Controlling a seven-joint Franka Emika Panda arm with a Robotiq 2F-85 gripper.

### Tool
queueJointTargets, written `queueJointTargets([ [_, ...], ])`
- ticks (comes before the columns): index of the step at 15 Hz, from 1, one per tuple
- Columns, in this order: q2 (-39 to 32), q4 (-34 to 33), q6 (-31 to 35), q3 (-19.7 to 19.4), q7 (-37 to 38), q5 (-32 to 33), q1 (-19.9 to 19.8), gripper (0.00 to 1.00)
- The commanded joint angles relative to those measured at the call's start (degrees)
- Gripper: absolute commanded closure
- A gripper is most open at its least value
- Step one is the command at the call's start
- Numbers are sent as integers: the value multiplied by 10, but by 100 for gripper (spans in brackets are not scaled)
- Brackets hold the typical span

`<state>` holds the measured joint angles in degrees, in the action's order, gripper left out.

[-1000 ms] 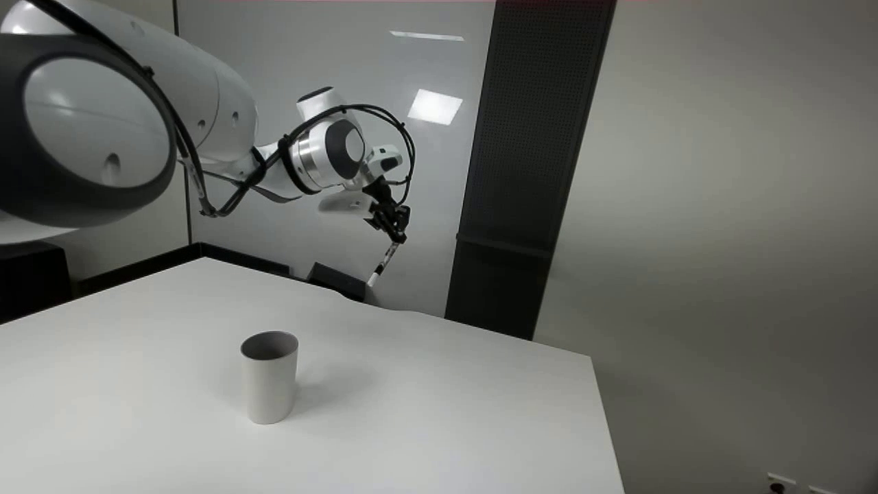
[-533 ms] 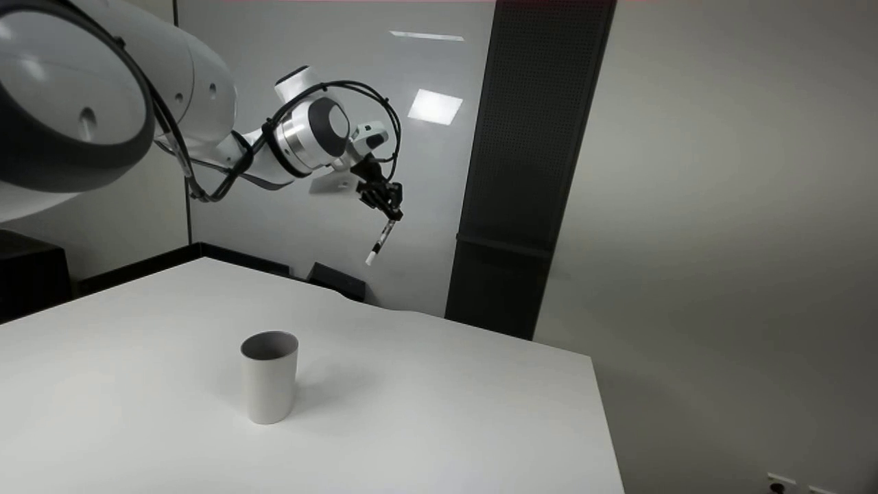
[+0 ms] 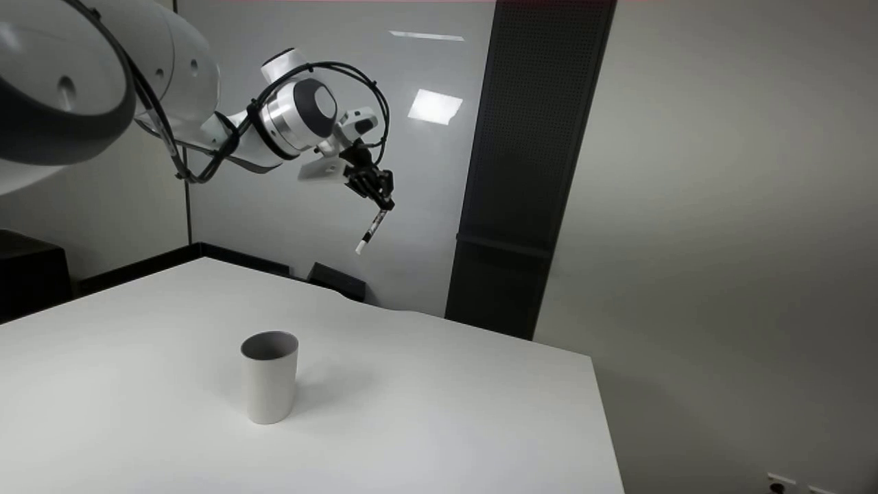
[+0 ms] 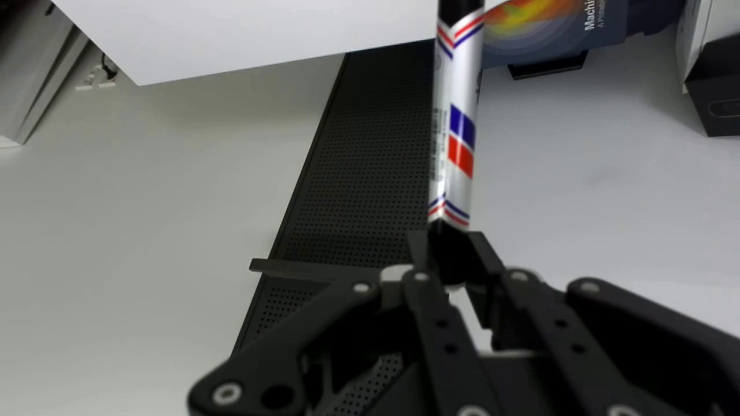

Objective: Put the black marker inside the mug

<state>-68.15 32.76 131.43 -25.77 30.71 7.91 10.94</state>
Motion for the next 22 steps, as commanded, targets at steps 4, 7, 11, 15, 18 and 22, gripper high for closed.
queueJointTargets([
  [4, 68, 78, -71, 30, -19, -33, 2, 93],
  [7, 95, 123, -79, 38, -29, -51, 4, 93],
  [11, 145, 215, -62, 40, -36, -61, 16, 93],
  [15, 206, 313, -55, 83, -29, -26, 11, 93],
  [18, 247, 387, -60, 110, -31, -19, 5, 93],
  [22, 302, 491, -50, 122, -24, -7, 4, 93],
])
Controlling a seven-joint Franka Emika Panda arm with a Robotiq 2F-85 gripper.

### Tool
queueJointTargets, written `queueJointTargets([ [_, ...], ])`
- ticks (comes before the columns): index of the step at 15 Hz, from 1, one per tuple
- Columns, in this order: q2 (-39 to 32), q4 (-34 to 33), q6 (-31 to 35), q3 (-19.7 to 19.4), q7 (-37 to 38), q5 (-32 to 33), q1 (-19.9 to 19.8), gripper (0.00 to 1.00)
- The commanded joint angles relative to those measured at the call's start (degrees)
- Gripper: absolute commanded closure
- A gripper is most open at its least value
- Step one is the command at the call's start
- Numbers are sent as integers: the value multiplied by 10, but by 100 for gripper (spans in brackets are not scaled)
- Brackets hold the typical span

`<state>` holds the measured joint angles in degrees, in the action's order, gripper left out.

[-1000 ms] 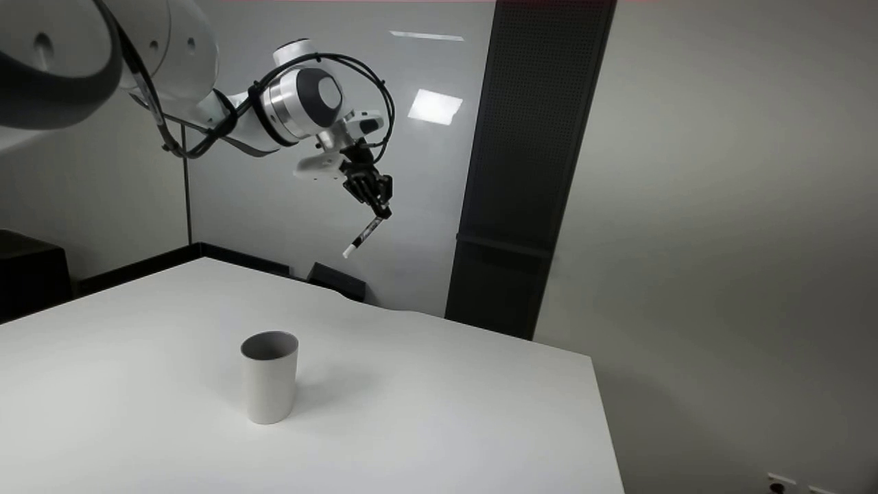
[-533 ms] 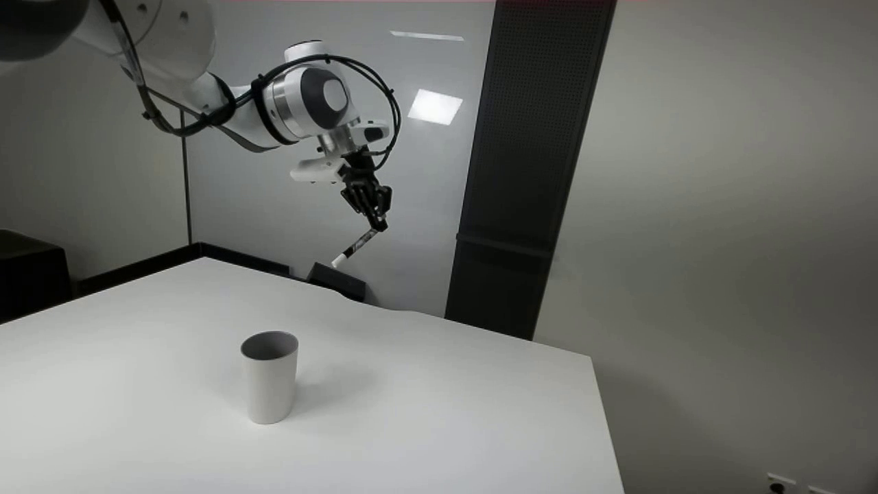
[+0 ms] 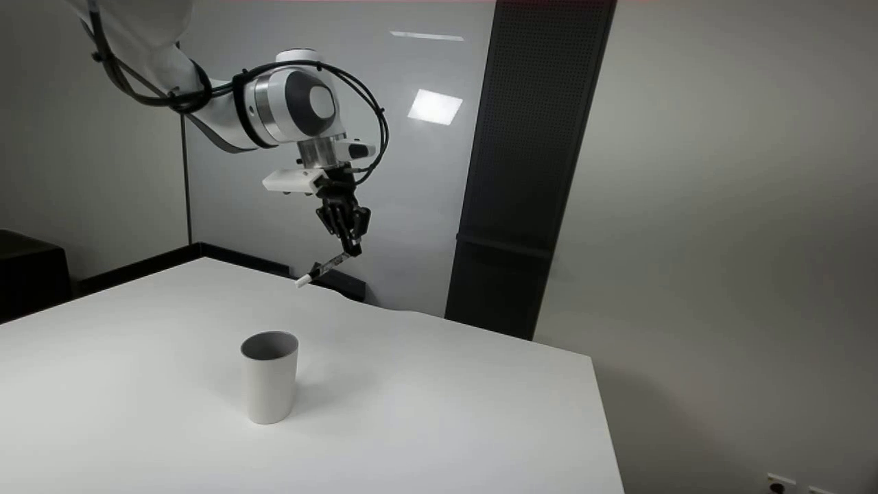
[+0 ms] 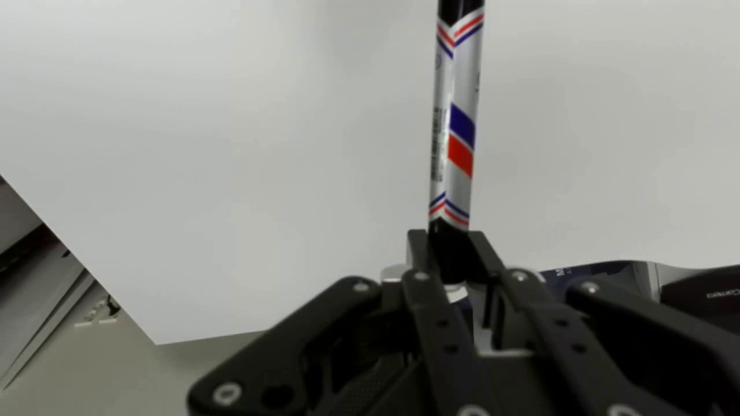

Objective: Put the black marker inside the mug

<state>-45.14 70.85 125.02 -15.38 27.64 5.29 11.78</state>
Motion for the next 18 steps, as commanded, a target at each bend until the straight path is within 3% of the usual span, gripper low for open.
queueJointTargets([
  [1, 83, 130, 16, 19, 8, 25, -5, 93],
  [8, 166, 274, 70, 14, 36, 87, 5, 93],
  [14, 203, 373, 202, 7, 107, 160, 29, 93],
  [18, 199, 411, 325, -41, 228, 259, 75, 93],
])
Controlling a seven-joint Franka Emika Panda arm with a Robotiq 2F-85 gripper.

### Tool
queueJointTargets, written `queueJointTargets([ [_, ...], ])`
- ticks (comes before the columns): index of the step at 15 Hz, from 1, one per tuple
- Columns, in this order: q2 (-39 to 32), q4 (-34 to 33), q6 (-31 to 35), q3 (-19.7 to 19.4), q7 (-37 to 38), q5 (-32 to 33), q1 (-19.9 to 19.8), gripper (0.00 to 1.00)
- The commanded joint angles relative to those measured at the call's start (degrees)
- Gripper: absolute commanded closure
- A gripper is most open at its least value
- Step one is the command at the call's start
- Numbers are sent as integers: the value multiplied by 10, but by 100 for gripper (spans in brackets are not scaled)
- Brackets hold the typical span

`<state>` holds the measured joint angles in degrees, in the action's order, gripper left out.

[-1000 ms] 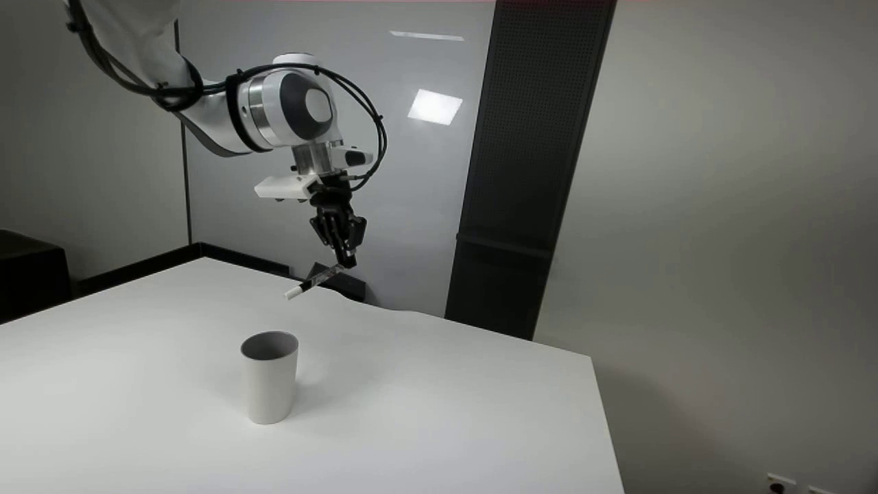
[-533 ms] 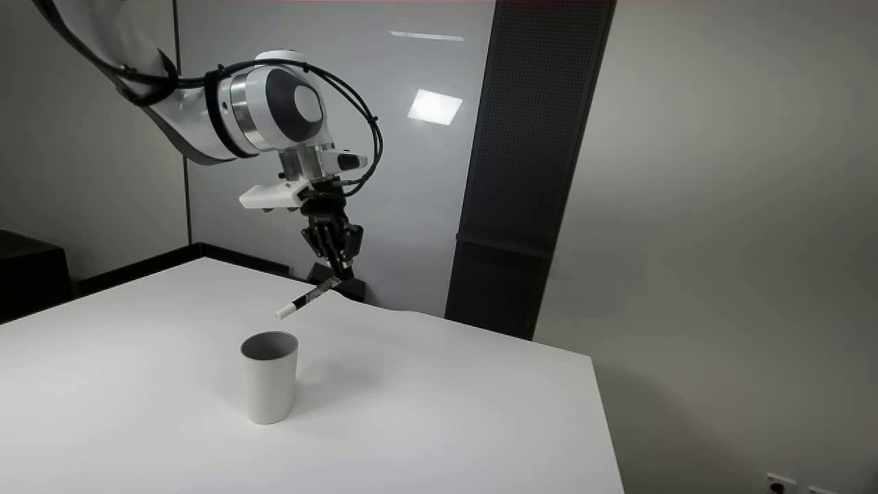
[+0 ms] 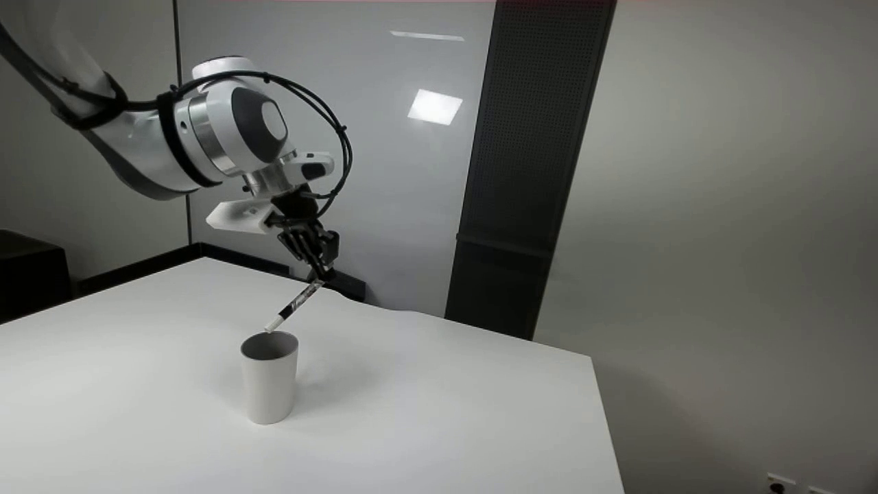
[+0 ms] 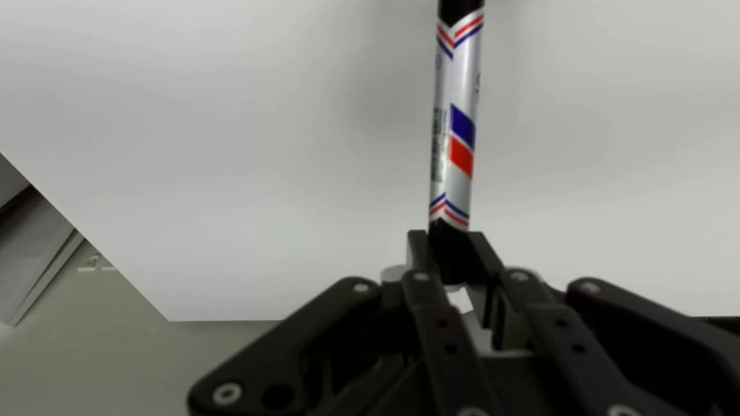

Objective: Put the black marker inside the mug

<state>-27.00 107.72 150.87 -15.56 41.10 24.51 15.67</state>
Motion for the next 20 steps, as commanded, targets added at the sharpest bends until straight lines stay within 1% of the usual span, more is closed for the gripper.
queueJointTargets([
  [1, 15, 47, 87, -54, 122, 91, 49, 93],
  [5, 11, 62, 131, -120, 222, 171, 106, 93],
  [10, 10, 76, 138, -182, 301, 230, 164, 93],
  [20, 19, 122, 128, -251, 349, 278, 242, 93],
])
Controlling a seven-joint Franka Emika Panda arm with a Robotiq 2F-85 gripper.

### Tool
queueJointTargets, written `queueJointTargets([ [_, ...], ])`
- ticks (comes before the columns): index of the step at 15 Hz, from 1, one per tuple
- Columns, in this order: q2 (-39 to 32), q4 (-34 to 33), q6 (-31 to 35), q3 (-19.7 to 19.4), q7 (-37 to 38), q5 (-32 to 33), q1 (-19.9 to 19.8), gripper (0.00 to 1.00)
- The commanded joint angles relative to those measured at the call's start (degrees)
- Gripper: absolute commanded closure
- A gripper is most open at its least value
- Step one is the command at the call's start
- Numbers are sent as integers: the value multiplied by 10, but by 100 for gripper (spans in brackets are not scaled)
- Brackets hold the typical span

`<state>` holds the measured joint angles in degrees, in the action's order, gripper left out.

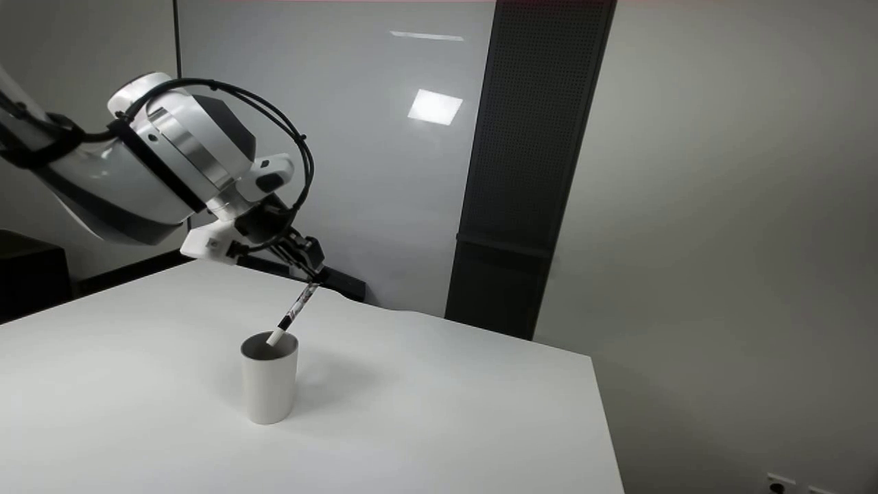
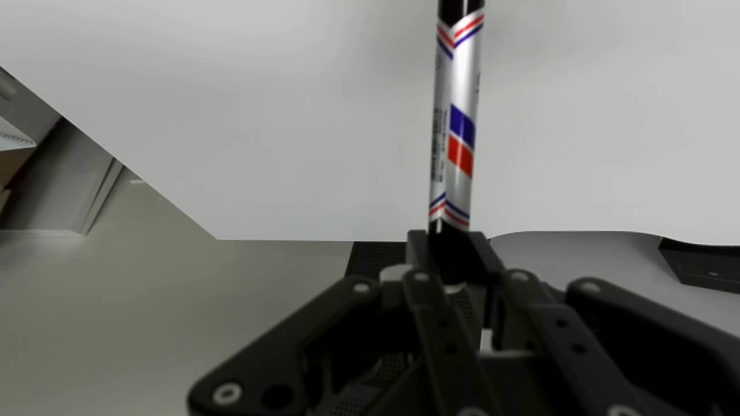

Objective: Put the black marker inside the mug

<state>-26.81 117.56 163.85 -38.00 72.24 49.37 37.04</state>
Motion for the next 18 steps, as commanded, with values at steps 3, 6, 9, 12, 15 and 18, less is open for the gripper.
queueJointTargets([
  [3, 17, 35, 2, -48, 53, 45, 53, 93],
  [6, 10, 44, 5, -69, 77, 63, 78, 93],
  [9, 4, 56, 12, -81, 96, 71, 96, 93],
  [12, -4, 63, 23, -97, 124, 84, 114, 93],
  [15, -16, 69, 36, -119, 160, 108, 135, 93],
  [18, -31, 74, 45, -141, 195, 129, 154, 93],
])
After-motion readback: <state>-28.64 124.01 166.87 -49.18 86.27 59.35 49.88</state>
